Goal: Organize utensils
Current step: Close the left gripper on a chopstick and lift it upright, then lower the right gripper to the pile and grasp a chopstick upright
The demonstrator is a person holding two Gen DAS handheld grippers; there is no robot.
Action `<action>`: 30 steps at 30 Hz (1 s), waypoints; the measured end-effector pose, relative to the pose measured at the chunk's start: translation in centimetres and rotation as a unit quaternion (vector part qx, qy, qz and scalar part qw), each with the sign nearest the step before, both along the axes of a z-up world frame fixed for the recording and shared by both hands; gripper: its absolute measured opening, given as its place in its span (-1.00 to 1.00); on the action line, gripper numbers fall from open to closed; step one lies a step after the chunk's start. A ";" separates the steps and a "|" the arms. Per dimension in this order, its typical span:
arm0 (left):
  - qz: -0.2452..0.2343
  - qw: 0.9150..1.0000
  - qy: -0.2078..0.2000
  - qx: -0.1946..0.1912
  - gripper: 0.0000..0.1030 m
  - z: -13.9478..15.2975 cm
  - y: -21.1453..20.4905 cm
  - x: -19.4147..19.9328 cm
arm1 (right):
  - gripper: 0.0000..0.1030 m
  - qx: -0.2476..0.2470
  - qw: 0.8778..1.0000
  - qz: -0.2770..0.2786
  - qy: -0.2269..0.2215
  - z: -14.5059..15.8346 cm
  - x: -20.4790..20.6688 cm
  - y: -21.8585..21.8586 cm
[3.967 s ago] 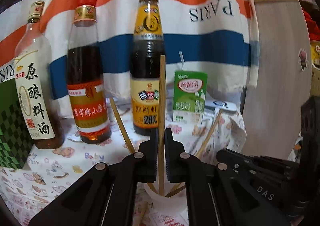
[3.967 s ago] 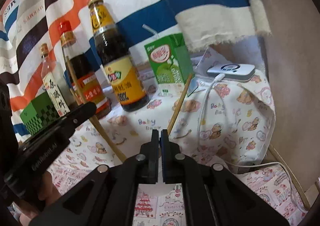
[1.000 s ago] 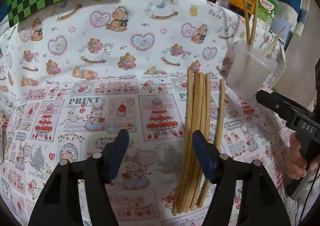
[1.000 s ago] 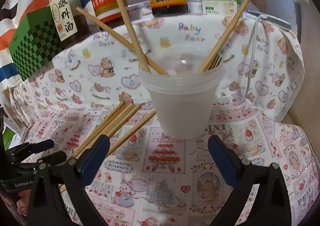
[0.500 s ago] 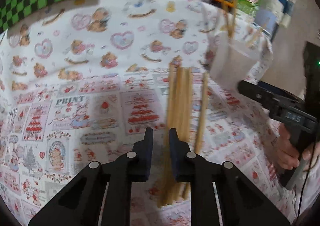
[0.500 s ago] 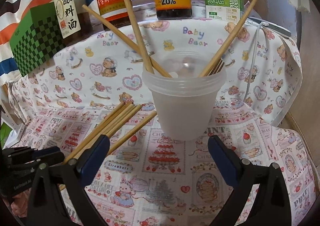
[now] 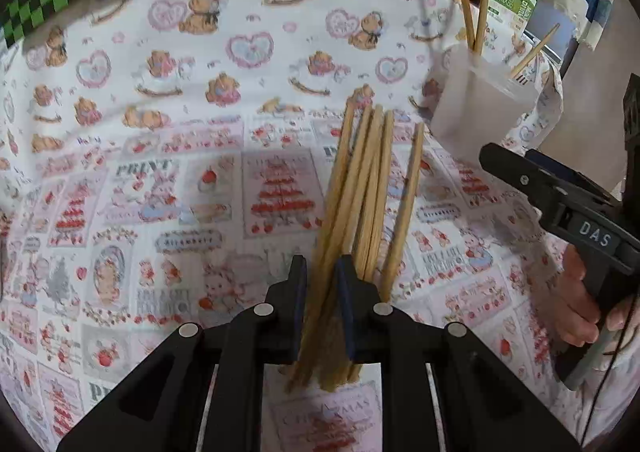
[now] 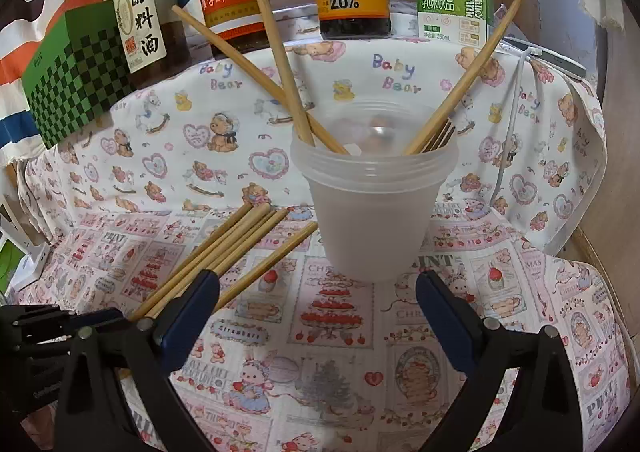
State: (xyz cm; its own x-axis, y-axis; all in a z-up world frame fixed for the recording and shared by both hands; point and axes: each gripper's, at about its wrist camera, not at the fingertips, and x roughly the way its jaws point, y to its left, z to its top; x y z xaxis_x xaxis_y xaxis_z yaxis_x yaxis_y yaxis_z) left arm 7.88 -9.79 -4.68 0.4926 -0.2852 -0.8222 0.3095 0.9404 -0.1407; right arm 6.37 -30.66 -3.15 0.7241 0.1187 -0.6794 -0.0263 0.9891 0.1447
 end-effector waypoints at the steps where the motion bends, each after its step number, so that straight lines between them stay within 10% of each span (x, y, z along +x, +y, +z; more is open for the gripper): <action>1: 0.000 1.000 0.000 0.003 -0.68 0.0 0.0 0.0 | 0.91 0.001 1.000 0.000 0.001 0.0 0.0 0.0; 8: 0.000 0.997 -0.051 -0.063 -0.89 2.6 0.8 -1.4 | 0.91 0.001 1.000 0.001 0.003 -0.1 0.2 -0.1; 18: 0.044 0.965 -0.213 -0.149 -0.91 8.9 4.7 -5.1 | 0.91 0.000 1.000 0.006 -0.010 0.2 -0.3 0.0; 25: 0.079 0.946 -0.289 -0.122 -0.91 10.6 5.6 -6.8 | 0.82 0.021 0.995 0.101 0.003 2.4 -2.3 3.4; 30: 0.091 0.931 -0.340 -0.091 -0.91 11.6 5.7 -8.6 | 0.45 0.050 0.997 0.044 0.041 4.1 -1.3 3.4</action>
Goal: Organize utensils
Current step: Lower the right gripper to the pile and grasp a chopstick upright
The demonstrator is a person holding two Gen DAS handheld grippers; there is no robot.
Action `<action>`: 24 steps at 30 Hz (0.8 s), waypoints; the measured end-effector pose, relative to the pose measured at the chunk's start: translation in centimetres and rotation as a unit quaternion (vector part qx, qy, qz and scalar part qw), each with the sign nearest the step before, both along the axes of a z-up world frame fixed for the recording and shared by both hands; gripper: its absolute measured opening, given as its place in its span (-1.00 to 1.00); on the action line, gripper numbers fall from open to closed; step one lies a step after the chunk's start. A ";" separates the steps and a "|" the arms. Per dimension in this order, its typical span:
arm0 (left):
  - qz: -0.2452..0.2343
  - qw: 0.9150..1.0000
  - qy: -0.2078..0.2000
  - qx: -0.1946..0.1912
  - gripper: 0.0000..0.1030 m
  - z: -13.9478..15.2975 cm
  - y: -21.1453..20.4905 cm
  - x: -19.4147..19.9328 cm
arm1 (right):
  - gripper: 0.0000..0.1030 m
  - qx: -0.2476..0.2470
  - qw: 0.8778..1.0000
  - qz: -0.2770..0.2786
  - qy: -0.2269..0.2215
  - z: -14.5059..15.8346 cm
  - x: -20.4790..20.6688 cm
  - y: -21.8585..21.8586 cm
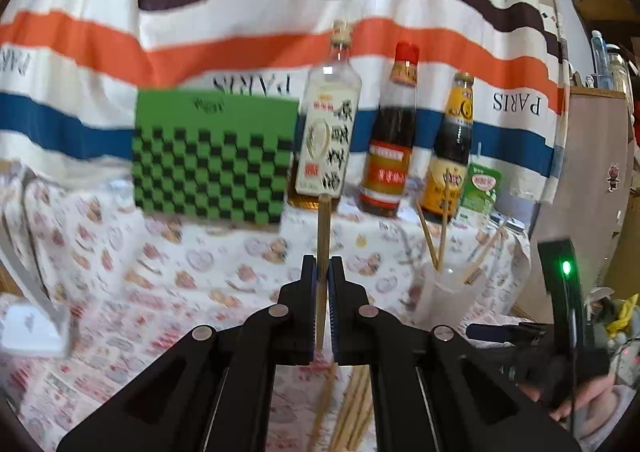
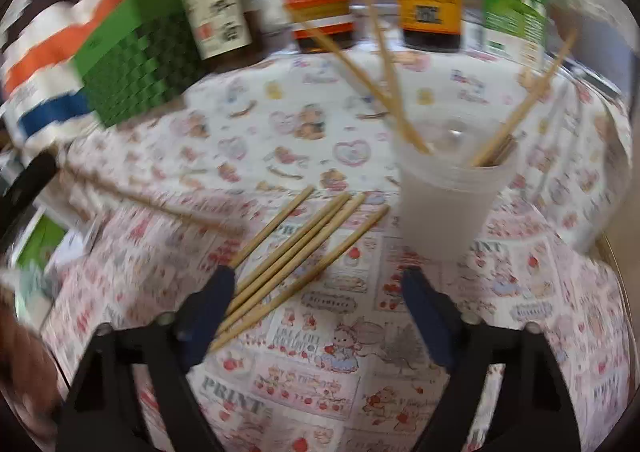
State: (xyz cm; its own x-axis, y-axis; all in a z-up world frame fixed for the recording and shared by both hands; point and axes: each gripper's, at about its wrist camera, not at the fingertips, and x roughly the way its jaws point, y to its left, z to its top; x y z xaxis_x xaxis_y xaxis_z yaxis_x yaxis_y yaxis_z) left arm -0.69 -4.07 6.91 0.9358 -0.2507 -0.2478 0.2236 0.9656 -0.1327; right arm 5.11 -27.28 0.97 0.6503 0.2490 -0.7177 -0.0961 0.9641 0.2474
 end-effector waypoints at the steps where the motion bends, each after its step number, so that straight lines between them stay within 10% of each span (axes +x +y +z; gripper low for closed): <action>1: 0.007 1.000 -0.012 0.009 -0.91 0.1 -0.1 -0.3 | 0.38 0.003 1.000 -0.011 0.008 0.3 0.7 0.1; 8: 0.013 1.000 -0.026 -0.009 -0.91 1.0 0.9 -0.9 | -0.16 0.013 0.982 -0.072 0.173 -3.5 6.3 1.2; 24: 0.047 0.998 -0.040 -0.022 -0.91 1.7 2.4 -1.4 | -0.65 -0.086 0.978 -0.120 0.147 -6.3 7.6 4.4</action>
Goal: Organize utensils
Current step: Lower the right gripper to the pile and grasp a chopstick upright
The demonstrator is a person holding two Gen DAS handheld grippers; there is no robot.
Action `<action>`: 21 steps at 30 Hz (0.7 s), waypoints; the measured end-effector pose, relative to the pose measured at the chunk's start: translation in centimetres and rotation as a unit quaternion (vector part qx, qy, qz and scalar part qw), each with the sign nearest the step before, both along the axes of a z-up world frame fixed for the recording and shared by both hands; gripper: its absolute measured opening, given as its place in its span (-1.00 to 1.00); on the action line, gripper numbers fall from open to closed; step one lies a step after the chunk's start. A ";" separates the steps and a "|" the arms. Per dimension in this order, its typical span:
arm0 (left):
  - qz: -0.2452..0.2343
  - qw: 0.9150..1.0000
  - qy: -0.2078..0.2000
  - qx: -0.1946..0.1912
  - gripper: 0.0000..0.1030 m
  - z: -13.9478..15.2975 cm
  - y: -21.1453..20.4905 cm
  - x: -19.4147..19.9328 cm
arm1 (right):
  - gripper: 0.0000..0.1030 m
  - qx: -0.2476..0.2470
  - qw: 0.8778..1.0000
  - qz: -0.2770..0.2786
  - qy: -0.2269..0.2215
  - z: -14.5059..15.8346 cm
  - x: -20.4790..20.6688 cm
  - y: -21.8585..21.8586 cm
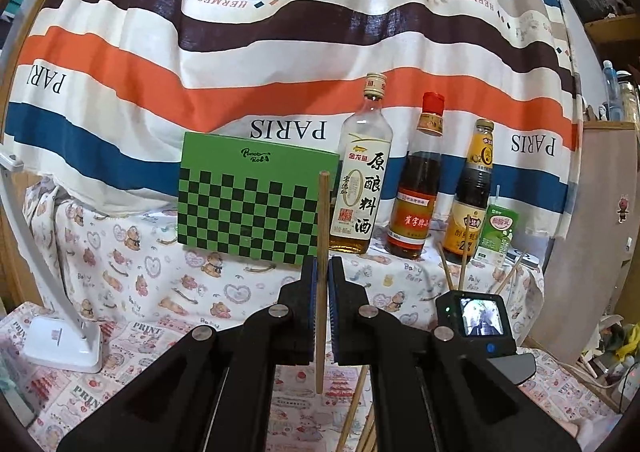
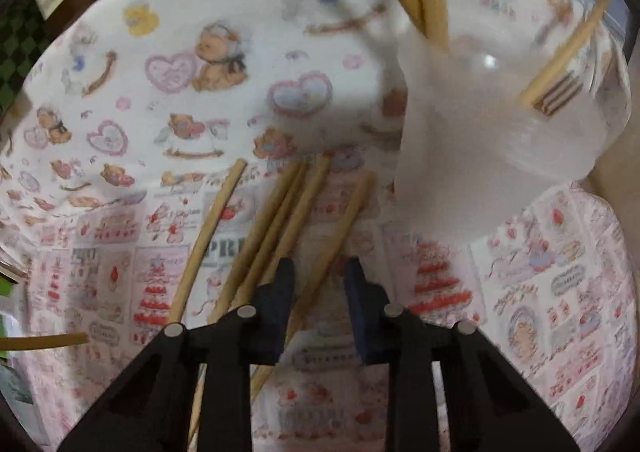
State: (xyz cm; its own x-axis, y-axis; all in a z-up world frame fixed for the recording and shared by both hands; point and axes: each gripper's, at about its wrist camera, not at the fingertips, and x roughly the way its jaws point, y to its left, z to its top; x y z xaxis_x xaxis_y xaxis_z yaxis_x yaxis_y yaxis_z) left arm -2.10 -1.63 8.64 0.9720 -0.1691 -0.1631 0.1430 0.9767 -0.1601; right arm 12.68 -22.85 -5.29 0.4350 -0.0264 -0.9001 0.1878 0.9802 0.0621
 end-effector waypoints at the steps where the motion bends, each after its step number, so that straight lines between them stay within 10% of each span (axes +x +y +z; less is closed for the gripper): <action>1: 0.002 1.000 0.001 0.000 -0.91 0.0 0.0 0.0 | -0.73 0.004 1.000 0.005 -0.002 -0.1 -0.1 0.1; 12: 0.025 0.999 0.022 -0.014 -0.91 0.0 0.8 0.4 | -0.86 0.007 0.987 0.160 0.018 0.3 -3.5 0.2; 21: 0.033 0.999 0.028 -0.014 -0.91 0.0 1.3 0.7 | -0.83 -0.036 0.987 0.155 0.010 0.1 -1.8 2.6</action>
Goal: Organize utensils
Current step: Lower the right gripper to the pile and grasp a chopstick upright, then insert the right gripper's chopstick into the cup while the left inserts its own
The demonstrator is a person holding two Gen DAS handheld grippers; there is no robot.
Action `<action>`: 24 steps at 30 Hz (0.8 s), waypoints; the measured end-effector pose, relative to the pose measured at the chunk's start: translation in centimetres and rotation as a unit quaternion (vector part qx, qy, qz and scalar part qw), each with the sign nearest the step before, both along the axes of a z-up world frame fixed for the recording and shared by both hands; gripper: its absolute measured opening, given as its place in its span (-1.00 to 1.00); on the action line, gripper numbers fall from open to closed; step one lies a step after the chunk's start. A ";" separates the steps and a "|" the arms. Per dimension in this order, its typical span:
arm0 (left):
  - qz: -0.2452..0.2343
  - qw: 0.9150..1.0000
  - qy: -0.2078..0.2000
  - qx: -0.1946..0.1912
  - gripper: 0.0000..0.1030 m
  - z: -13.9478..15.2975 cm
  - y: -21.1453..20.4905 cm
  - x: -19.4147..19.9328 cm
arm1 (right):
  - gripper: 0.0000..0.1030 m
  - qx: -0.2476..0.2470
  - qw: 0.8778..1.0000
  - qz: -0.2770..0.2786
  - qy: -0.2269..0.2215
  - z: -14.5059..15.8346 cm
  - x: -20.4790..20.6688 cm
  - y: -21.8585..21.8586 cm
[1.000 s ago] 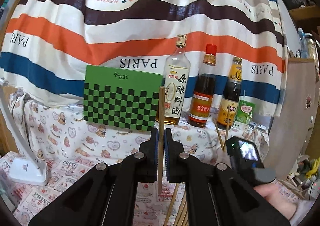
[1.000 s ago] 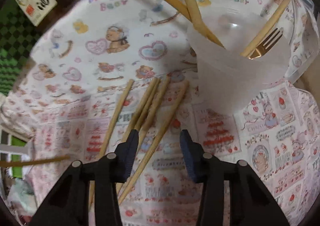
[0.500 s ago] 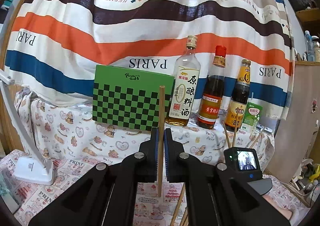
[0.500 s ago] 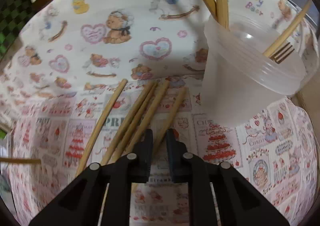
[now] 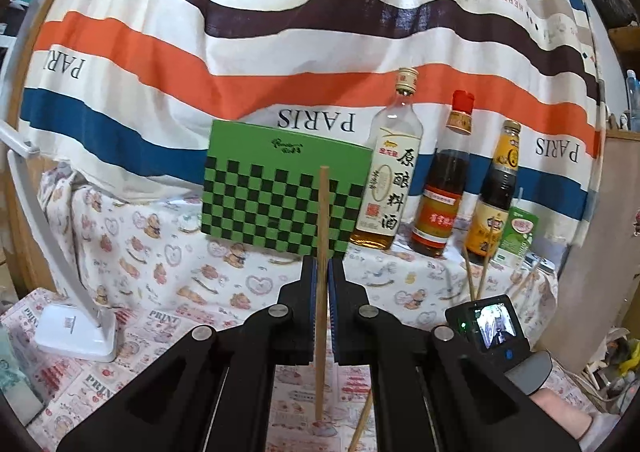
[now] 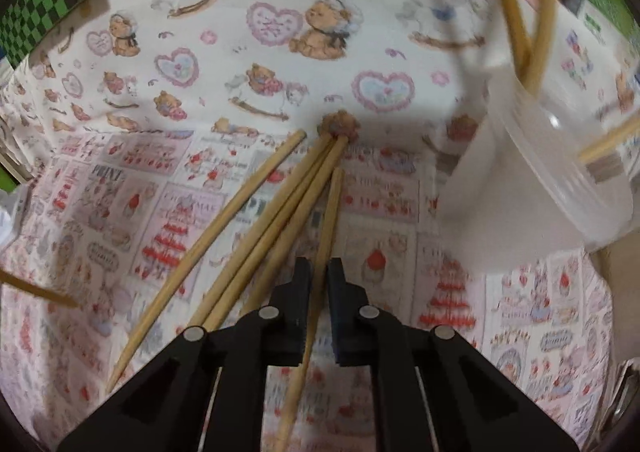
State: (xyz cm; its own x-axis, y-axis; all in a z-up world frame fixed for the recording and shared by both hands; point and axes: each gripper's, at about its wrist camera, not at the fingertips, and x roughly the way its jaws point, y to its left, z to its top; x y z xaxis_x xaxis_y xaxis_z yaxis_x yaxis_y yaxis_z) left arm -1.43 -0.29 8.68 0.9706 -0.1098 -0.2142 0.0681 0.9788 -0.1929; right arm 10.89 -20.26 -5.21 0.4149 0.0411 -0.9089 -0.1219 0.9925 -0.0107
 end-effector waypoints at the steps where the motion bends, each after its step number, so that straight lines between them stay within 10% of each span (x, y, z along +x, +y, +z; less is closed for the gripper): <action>1: -0.002 1.000 0.004 -0.003 -0.91 0.0 0.0 0.1 | -0.83 -0.001 1.000 0.001 0.000 0.0 0.4 0.1; 7: 0.000 1.000 0.000 0.003 -0.91 0.0 -0.2 -0.1 | -0.85 0.048 0.999 -0.017 0.001 0.5 2.6 -1.2; 13: -0.010 1.000 -0.010 0.021 -0.91 -0.1 -1.2 -0.5 | -0.88 0.104 0.991 -0.003 -0.085 7.4 0.8 -3.2; 24: -0.081 0.995 -0.049 0.036 -0.91 3.5 -6.2 -1.8 | -0.88 0.177 0.926 -0.007 -0.334 21.3 -8.7 -8.7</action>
